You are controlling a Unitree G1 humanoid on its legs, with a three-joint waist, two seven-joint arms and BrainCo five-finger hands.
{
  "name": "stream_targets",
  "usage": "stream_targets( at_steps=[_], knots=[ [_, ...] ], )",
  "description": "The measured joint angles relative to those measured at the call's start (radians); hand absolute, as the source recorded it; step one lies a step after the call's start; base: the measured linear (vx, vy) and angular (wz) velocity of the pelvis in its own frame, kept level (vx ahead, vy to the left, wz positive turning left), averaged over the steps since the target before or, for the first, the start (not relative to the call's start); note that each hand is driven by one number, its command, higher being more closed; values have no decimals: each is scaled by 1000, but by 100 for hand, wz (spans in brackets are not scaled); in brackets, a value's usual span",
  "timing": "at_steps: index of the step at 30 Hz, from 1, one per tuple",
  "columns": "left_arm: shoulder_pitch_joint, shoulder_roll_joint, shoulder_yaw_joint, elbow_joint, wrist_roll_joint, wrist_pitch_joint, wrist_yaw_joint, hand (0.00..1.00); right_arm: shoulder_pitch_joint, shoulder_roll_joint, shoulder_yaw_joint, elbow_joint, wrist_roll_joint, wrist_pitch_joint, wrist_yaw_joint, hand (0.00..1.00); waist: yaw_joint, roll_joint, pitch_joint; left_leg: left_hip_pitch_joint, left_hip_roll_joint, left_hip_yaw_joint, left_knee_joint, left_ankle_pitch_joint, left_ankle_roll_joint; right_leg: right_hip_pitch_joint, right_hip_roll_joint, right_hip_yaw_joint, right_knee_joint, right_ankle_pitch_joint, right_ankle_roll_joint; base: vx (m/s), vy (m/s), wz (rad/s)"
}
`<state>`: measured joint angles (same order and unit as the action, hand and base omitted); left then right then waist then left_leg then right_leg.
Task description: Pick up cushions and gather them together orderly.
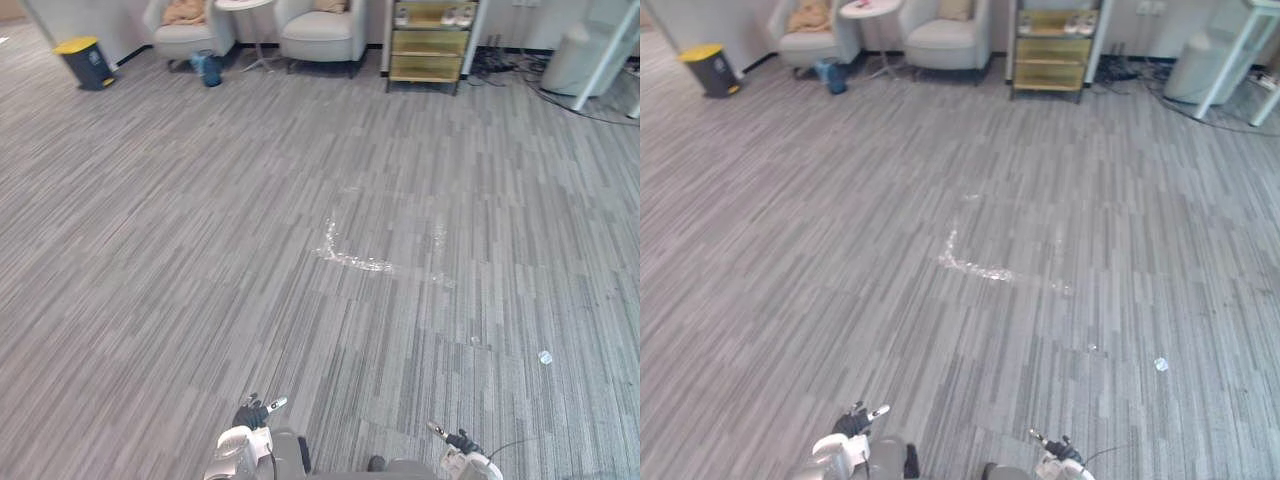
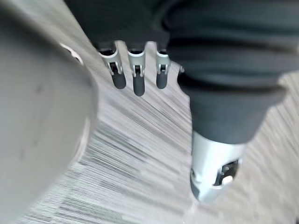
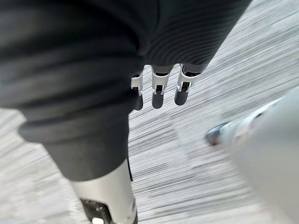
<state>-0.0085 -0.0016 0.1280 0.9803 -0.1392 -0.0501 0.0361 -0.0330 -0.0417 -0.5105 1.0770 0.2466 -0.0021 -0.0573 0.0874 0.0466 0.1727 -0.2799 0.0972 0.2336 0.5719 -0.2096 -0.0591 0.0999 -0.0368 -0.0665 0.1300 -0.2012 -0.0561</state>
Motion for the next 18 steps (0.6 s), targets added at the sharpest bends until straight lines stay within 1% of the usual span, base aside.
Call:
stream_targets(
  at_steps=[1, 2, 3, 4, 5, 6, 7, 8, 9, 10, 11, 12, 13, 14, 15, 16, 17, 18],
  knots=[
    [1, -2, -9, 0, 14, -6, 0, 0, 5, 0, -8, 2, -1, 1, -1, 0, 5, 3, -1, 0, -31, -52, -248, 58, -16, 47, -3, 27, -42, -20, 5, 588, 134, -73],
    [1, -3, -18, -3, 27, -7, 0, 0, 12, -5, -10, 7, -2, 1, -2, 0, 12, 13, -6, -13, -38, -94, -362, 96, -44, 77, 9, 48, -71, -37, 15, 510, 153, -66],
    [-1, 0, -34, -7, 31, -6, 1, 0, 12, -7, -9, 13, -4, 3, -3, 0, 18, 17, -9, -36, -32, -117, -368, 140, -46, 93, 18, 63, -75, -56, 24, 572, 219, -60],
    [-2, 10, -41, -7, 32, -6, 0, 0, 13, -3, -10, 16, -4, 7, -3, 0, 25, 5, -10, -35, -41, -129, -339, 200, -22, 109, 10, 81, -71, -78, 25, 634, 228, -62],
    [2, 38, -45, -6, 39, -4, 0, 0, 17, 18, -6, 22, -6, 9, -1, 0, 25, -51, -43, -31, -88, -131, -323, 209, 19, 104, -36, 108, -18, -115, 29, 677, 201, -53],
    [1, 47, -42, -3, 41, 2, 0, 0, 25, 26, -6, 17, -8, 7, 1, 0, 19, -81, -56, -23, -109, -116, -319, 189, 49, 66, -63, 111, 65, -122, 56, 820, 173, -45],
    [0, 56, -41, 1, 45, 4, -1, 0, 33, 30, -7, 14, -11, 6, 2, 0, 19, -106, -57, 19, -131, -92, -317, 164, 68, 11, -87, 122, 230, -118, 95, 677, 129, -27],
    [-3, 62, -53, 12, 51, 6, -3, 0, 34, 28, -12, 19, -12, 7, 3, 0, 19, -107, -53, 63, -136, -82, -317, 130, 78, -42, -92, 141, 402, -81, 189, 774, 170, -22],
    [-7, 68, -68, 18, 59, 16, -2, 0, 35, 30, -16, 22, -13, 7, 5, 0, 12, -103, -35, 139, -142, -87, -322, 96, 86, -115, -93, 162, 633, 16, 337, 505, 114, -12],
    [-7, 69, -72, 21, 59, 18, -1, 0, 35, 31, -15, 22, -13, 7, 6, 0, 9, -96, -24, 185, -143, -93, -329, 79, 86, -145, -101, 147, 743, 25, 328, 718, 145, 0],
    [-5, 60, -79, 32, 59, 19, -1, 0, 43, 30, 5, 16, -13, 7, 8, 0, -3, -78, -11, 295, -144, -107, -363, 66, 90, -202, -137, 61, 901, 6, 292, 569, 98, 3],
    [-8, 51, -90, 32, 59, 18, 0, 0, 55, 29, 24, -4, -13, 7, 13, 0, -14, -61, -8, 365, -139, -108, -401, 66, 90, -251, -166, -10, 927, -18, 246, 542, 77, 8],
    [-8, 55, -104, 38, 57, 17, 1, 0, 52, 20, 26, -6, -12, 1, 17, 0, -21, -46, -2, 413, -135, -112, -430, 66, 90, -276, -182, -67, 895, -40, 206, 497, 4, 15],
    [-11, 57, -122, 56, 58, 17, 0, 0, 43, 8, 23, -1, -12, 0, 18, 0, -34, -38, 3, 477, -121, -118, -468, 65, 91, -301, -192, -151, 783, -69, 157, 495, -23, 31],
    [-15, 57, -127, 57, 58, 17, 1, 0, 45, 6, 23, 0, -12, -1, 19, 0, -43, -31, 8, 502, -111, -130, -479, 64, 93, -332, -192, -203, 663, -71, 143, 596, -84, 39],
    [-21, 59, -127, 56, 58, 16, 1, 0, 46, 4, 22, 3, -10, -1, 19, 0, -48, -33, 10, 520, -104, -141, -487, 63, 94, -359, -186, -226, 571, -59, 127, 504, -151, 43],
    [-23, 63, -127, 56, 59, 17, 1, 0, 44, -3, 20, 3, -10, -3, 19, 0, -56, -33, 12, 543, -89, -153, -496, 52, 111, -396, -162, -228, 415, -6, 115, 510, -184, 36],
    [-19, 65, -126, 56, 59, 16, 1, 0, 42, -5, 20, 3, -10, -3, 19, 0, -56, -35, 13, 552, -85, -159, -500, 48, 112, -404, -151, -222, 347, 27, 116, 519, -234, 47]
  ],
)
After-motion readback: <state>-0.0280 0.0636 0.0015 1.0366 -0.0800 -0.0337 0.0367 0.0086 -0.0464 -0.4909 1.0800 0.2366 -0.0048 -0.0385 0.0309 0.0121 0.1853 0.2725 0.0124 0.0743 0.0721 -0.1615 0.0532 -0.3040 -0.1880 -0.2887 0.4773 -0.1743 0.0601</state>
